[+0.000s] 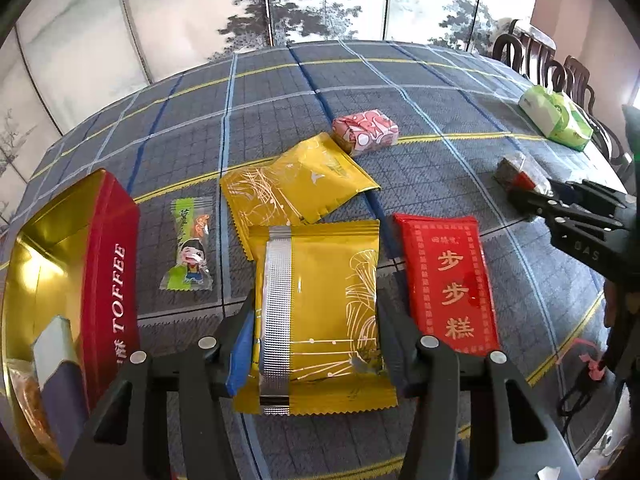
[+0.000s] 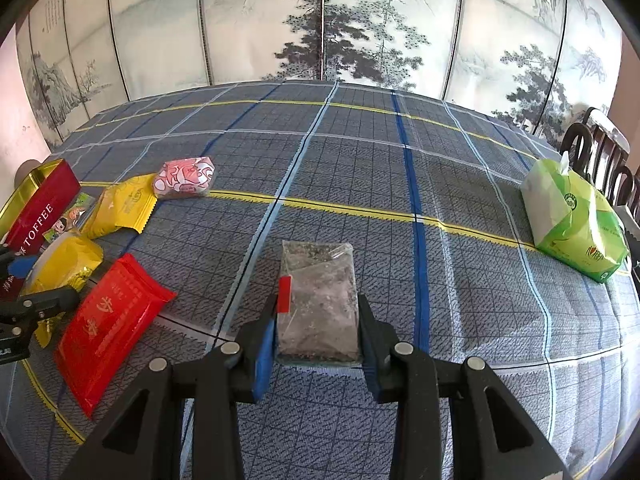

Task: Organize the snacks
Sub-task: 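Grasp the yellow cake pack with the left tool and lift it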

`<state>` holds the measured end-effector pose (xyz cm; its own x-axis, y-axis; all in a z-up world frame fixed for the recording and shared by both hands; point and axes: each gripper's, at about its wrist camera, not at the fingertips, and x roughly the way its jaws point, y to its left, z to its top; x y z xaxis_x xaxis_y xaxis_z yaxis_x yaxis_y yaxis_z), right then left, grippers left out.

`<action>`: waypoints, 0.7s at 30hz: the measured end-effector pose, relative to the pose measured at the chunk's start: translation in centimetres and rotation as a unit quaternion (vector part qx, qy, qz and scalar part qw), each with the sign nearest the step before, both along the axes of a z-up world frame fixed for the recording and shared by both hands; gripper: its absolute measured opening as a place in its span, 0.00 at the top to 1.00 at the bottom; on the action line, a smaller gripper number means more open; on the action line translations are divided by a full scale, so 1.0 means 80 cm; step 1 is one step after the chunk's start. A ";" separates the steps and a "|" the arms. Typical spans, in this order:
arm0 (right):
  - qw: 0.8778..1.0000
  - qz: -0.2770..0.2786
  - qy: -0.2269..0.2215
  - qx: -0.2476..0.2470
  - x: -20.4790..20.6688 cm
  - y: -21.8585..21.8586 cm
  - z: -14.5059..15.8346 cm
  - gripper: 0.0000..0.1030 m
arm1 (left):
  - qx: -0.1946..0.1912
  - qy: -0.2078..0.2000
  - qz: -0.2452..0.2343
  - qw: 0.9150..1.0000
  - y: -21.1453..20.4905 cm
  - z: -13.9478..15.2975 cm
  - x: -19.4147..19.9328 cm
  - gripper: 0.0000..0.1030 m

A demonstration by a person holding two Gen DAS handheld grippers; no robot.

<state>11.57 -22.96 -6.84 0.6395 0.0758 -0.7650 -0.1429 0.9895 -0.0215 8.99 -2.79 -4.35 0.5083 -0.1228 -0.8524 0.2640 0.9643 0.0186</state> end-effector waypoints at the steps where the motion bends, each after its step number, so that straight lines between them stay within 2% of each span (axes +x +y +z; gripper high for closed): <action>1: 1.000 0.000 0.000 0.000 0.000 0.000 0.000 0.65 | -0.001 -0.001 0.003 1.000 0.001 0.003 -0.002 0.52; 11: 1.000 0.000 0.000 0.000 0.000 0.001 0.000 0.65 | -0.025 -0.022 0.056 0.998 0.032 0.052 -0.021 0.52; 21: 1.000 -0.001 0.000 -0.001 0.000 0.001 0.000 0.65 | -0.027 -0.038 0.151 0.987 0.123 0.090 -0.044 0.52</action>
<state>11.55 -22.87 -6.87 0.6401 0.0742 -0.7647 -0.1417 0.9896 -0.0226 5.45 7.04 2.84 0.5915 -0.0008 -0.8063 -0.0353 0.9990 -0.0269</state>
